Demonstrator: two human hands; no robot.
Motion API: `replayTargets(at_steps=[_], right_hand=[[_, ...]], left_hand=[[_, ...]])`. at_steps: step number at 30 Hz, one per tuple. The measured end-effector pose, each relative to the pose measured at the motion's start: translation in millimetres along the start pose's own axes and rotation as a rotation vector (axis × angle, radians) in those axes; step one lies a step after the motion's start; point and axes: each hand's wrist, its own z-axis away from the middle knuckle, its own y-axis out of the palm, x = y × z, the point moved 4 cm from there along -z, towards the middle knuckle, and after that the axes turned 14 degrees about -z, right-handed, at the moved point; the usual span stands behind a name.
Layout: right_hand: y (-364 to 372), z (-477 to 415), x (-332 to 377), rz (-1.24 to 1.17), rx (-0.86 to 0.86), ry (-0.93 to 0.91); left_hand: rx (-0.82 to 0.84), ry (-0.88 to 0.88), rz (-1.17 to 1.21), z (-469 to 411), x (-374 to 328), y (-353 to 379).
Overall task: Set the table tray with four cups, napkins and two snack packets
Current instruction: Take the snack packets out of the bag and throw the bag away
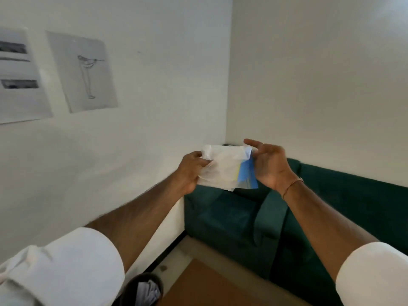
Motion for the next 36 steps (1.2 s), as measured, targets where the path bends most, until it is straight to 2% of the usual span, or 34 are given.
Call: replayTargets(at_steps=[2, 4, 6, 10, 15, 22, 26, 31, 36], right_hand=[[14, -29, -37, -0.005, 0.081, 0.131], [28, -56, -76, 0.157, 0.156, 0.215], [37, -91, -120, 0.249, 0.153, 0.264], [44, -163, -203, 0.307, 0.109, 0.27], [33, -226, -309, 0.368, 0.059, 0.329], [-13, -266, -473, 0.519, -0.021, 0.426], [-55, -269, -564, 0.636, -0.096, 0.468], [-119, -266, -693, 0.766, -0.225, 0.546], [-172, -267, -807, 0.979, -0.208, 0.549]], left_hand=[[-0.149, 0.012, -0.029, -19, 22, -39], [-0.27, 0.027, -0.092, -35, 44, -73], [-0.344, 0.038, -0.132, -55, 69, -105], [-0.427, -0.061, -0.107, -93, 131, -163], [-0.454, -0.227, -0.036, -127, 208, -218], [-0.4, -0.577, -0.134, -152, 378, -279], [-0.432, -0.65, -0.338, -159, 477, -303], [-0.271, -0.767, -0.466, -164, 616, -319], [0.016, -0.981, -0.349, -164, 754, -318]])
